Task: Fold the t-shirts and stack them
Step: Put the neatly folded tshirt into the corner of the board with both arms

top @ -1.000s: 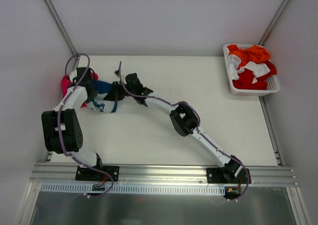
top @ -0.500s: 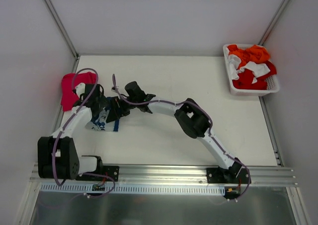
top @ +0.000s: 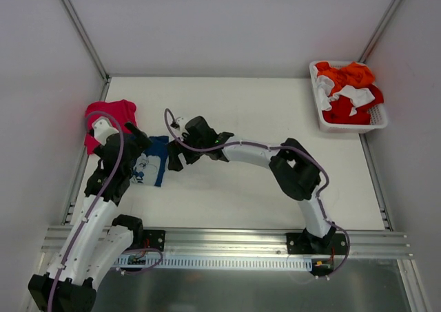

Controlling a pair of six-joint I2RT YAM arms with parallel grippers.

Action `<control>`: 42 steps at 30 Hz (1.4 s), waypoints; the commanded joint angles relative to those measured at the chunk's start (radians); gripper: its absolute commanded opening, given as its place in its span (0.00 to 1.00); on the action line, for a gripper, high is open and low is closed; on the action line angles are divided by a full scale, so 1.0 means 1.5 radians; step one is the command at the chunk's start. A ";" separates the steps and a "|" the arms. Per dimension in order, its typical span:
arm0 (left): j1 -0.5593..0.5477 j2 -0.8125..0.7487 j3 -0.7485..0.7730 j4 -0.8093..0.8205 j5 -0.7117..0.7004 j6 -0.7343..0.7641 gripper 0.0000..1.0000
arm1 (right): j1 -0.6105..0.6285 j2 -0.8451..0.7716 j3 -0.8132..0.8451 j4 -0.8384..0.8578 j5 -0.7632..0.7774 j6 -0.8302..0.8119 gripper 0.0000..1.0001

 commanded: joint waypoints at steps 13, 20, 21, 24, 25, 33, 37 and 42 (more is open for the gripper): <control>-0.101 -0.055 -0.045 0.007 0.155 0.094 0.99 | 0.078 -0.530 -0.445 -0.045 0.312 -0.004 1.00; -0.102 -0.038 -0.018 0.007 0.177 0.113 0.99 | 0.081 -0.567 -0.445 -0.079 0.339 -0.006 0.91; -0.102 -0.037 -0.018 0.008 0.180 0.113 0.99 | 0.082 -0.568 -0.449 -0.079 0.339 -0.005 0.91; -0.102 -0.031 -0.023 0.007 0.180 0.111 0.99 | 0.082 -0.567 -0.453 -0.085 0.343 -0.004 0.93; -0.102 -0.027 -0.023 0.008 0.179 0.111 0.99 | 0.082 -0.567 -0.453 -0.090 0.347 -0.004 0.93; -0.102 0.006 -0.008 0.007 0.176 0.108 0.99 | 0.083 -0.603 -0.472 -0.109 0.371 0.002 0.93; -0.103 0.008 -0.008 0.007 0.172 0.109 0.99 | 0.082 -0.615 -0.480 -0.106 0.375 0.009 0.93; -0.103 0.011 -0.009 0.002 0.149 0.106 0.99 | 0.083 -0.618 -0.481 -0.106 0.371 0.009 0.94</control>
